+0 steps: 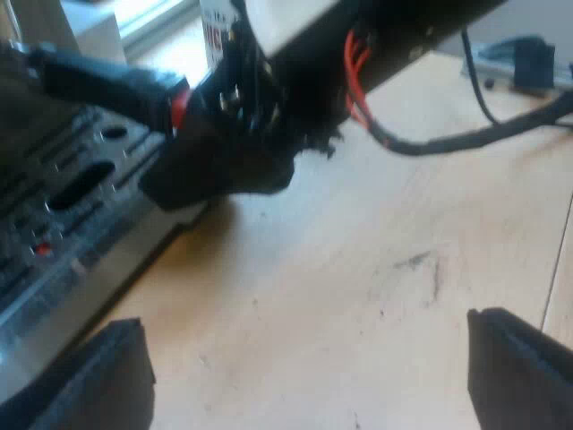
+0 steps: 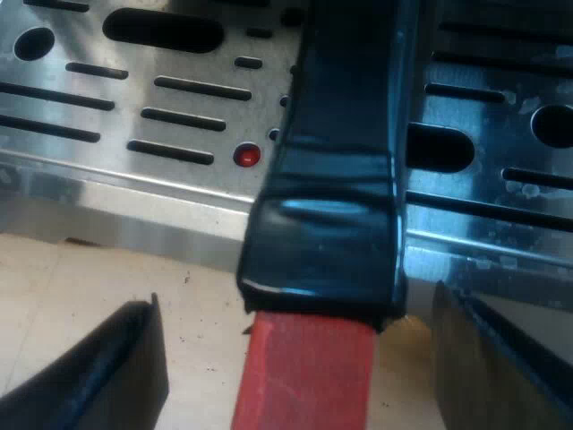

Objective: Grind coffee beans and then tamp

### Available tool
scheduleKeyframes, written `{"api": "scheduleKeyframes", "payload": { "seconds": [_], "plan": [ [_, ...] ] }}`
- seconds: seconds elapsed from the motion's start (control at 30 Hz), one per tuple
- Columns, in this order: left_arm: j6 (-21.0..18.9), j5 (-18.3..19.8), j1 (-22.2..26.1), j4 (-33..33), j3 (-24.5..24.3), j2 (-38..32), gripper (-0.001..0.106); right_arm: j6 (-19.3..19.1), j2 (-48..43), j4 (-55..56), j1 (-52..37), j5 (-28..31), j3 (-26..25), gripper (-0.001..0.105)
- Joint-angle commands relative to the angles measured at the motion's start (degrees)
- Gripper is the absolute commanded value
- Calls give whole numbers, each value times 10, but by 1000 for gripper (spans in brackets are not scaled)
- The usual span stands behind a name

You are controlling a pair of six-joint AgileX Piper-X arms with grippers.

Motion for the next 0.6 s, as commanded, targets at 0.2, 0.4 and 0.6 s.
{"api": "scheduleKeyframes", "payload": {
  "seconds": [0.2, 0.4, 0.6],
  "plan": [
    [-19, -4, -1, -11, -1, 38, 74, -7, -2, 4, -2, -9, -2, 60],
    [-19, -4, -1, -11, -1, 38, 74, -7, -2, 5, -2, -14, -2, 37],
    [-19, -4, -1, -11, -1, 38, 74, -7, -2, 24, -2, -21, -2, 14]
  ]
}}
